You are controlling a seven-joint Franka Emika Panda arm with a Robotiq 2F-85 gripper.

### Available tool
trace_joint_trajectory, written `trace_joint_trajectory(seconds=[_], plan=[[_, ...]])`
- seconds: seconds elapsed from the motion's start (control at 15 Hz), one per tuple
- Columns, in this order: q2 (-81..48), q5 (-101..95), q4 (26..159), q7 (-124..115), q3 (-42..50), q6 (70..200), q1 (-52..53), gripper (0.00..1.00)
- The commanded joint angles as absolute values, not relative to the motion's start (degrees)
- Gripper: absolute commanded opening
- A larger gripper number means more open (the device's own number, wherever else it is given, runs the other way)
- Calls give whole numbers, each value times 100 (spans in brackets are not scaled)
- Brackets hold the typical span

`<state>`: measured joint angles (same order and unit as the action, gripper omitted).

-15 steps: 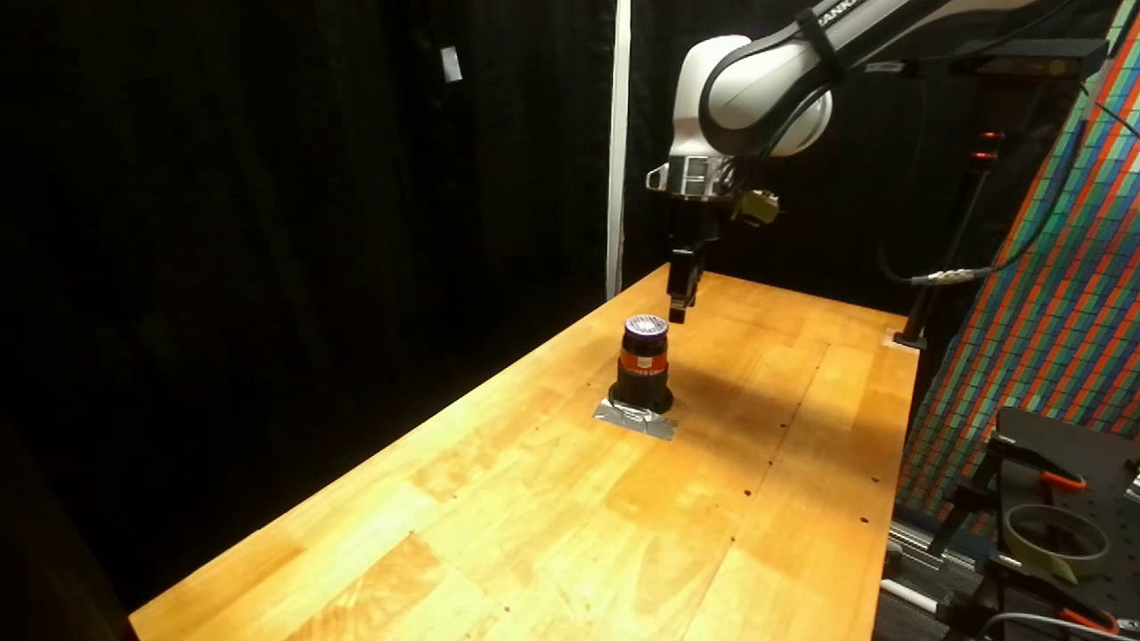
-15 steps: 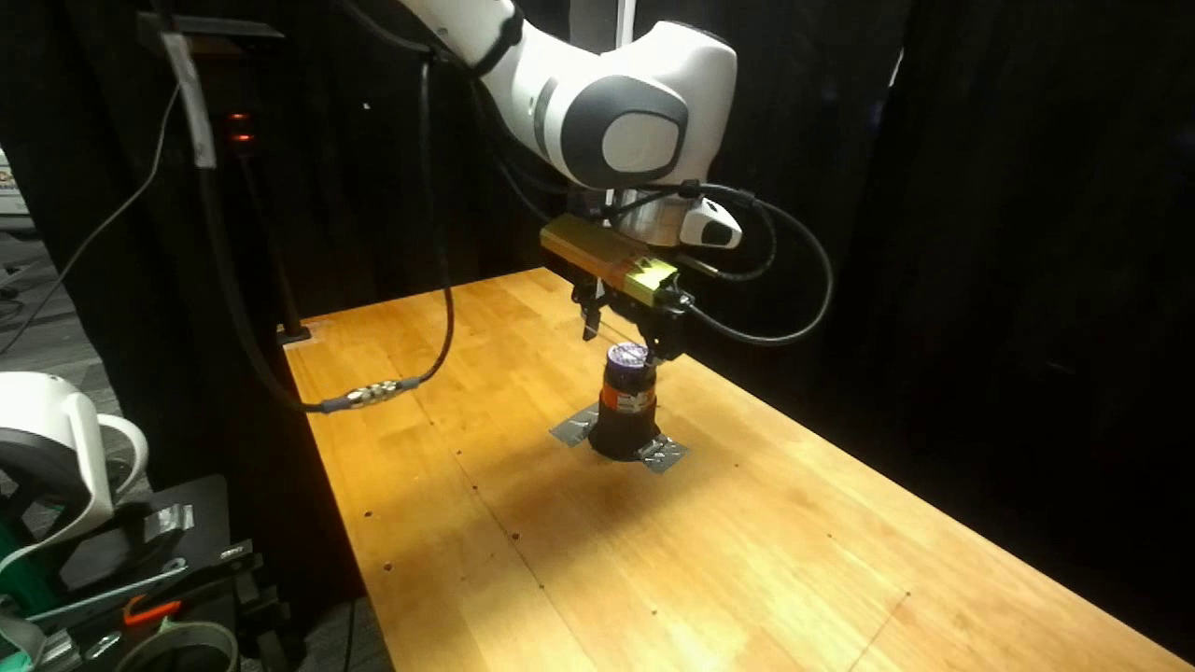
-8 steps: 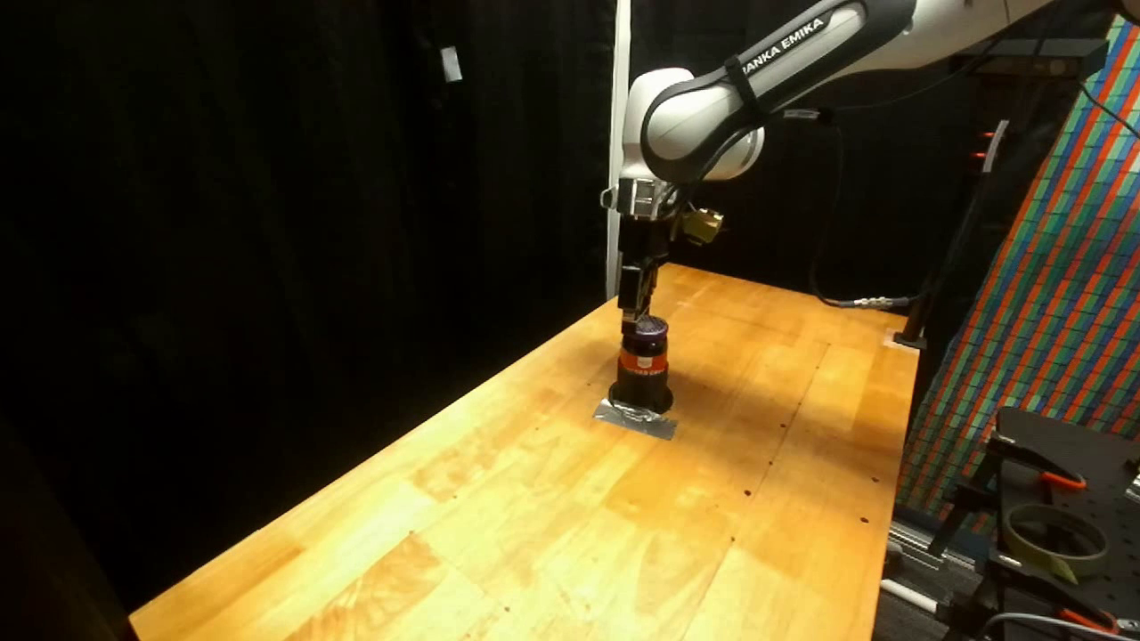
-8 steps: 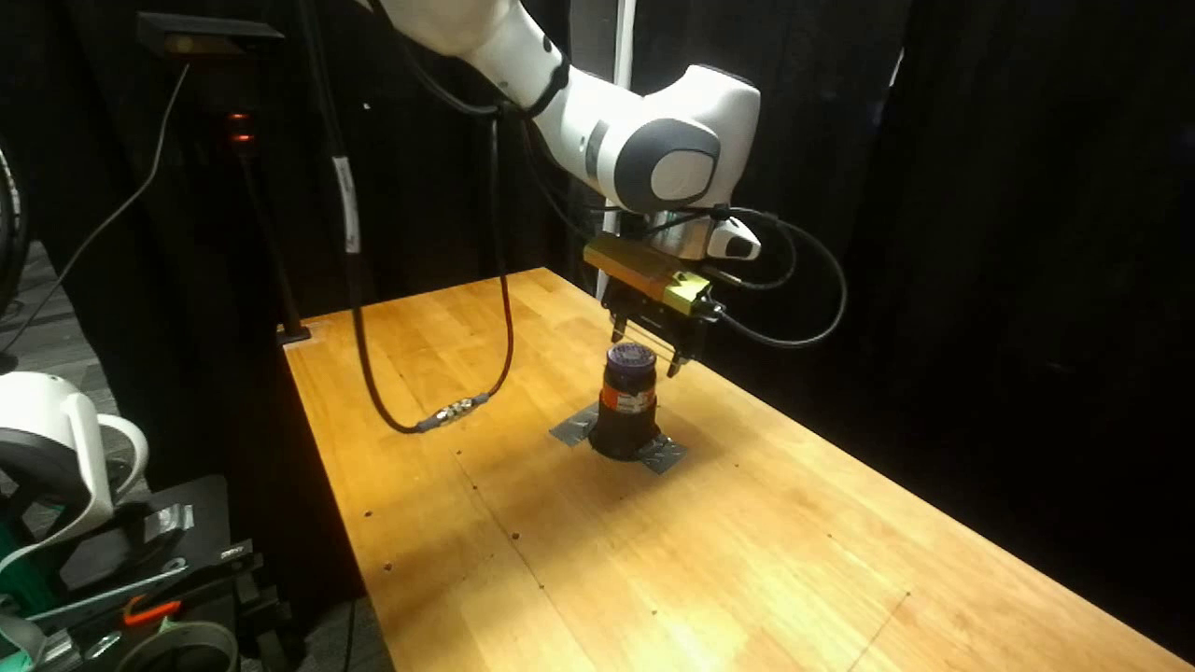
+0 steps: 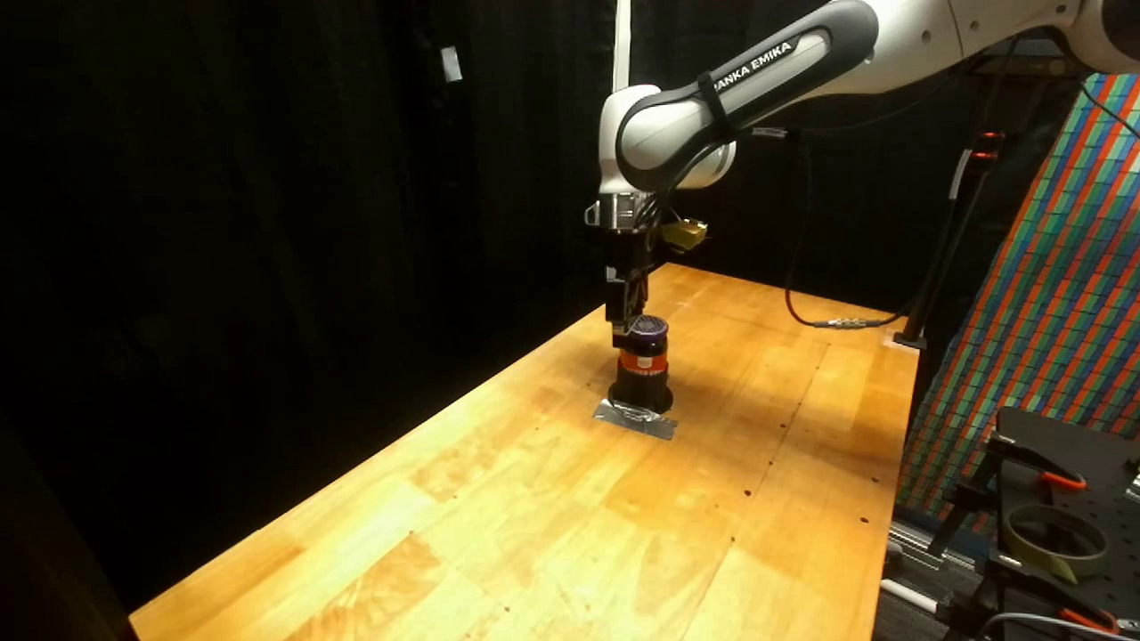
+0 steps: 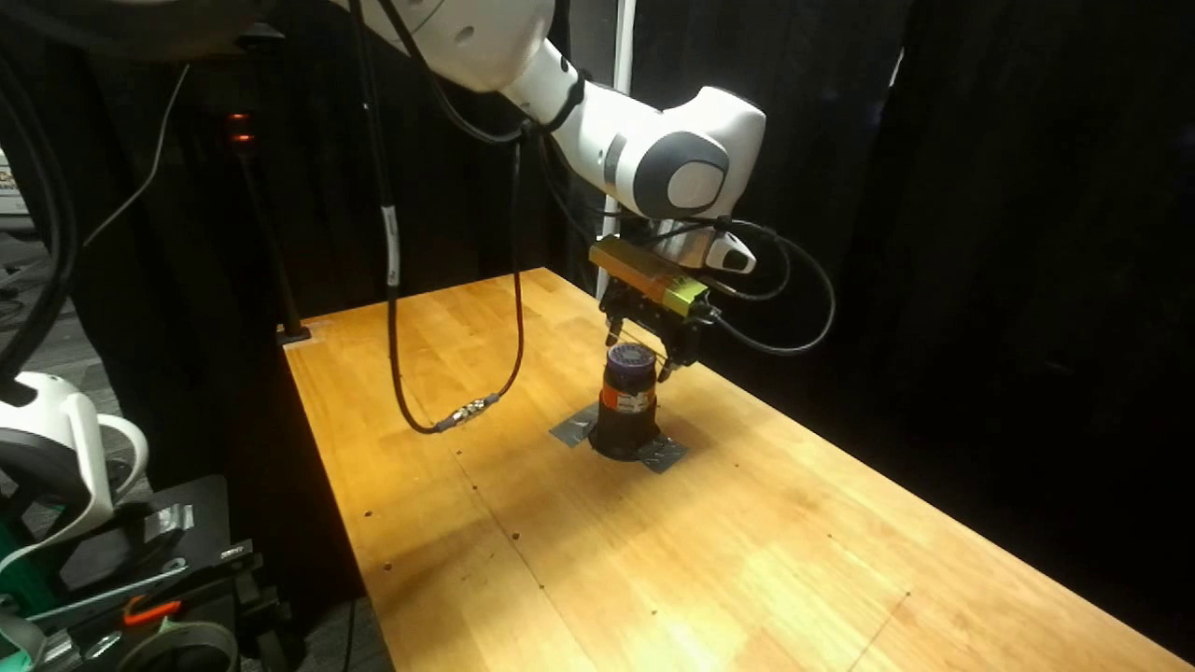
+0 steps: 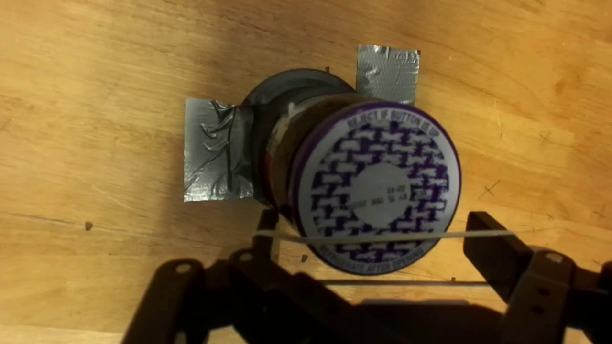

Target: Put the rubber band on the jar.

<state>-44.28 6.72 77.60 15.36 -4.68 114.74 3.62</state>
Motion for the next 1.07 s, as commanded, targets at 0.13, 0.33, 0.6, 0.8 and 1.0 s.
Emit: trace_joint_trajectory(seconds=[0.13, 0.33, 0.6, 0.8, 1.0], plan=[[-4800, 182, 7137, 983, -378, 10610, 540, 100], [-4709, -249, 7246, 615, -259, 10042, 729, 100], [-4267, -625, 8015, 603, -288, 9825, 801, 100], [-3715, -727, 8933, 680, -339, 10299, 722, 100], [-3256, -754, 9627, 663, -348, 11037, 645, 100]])
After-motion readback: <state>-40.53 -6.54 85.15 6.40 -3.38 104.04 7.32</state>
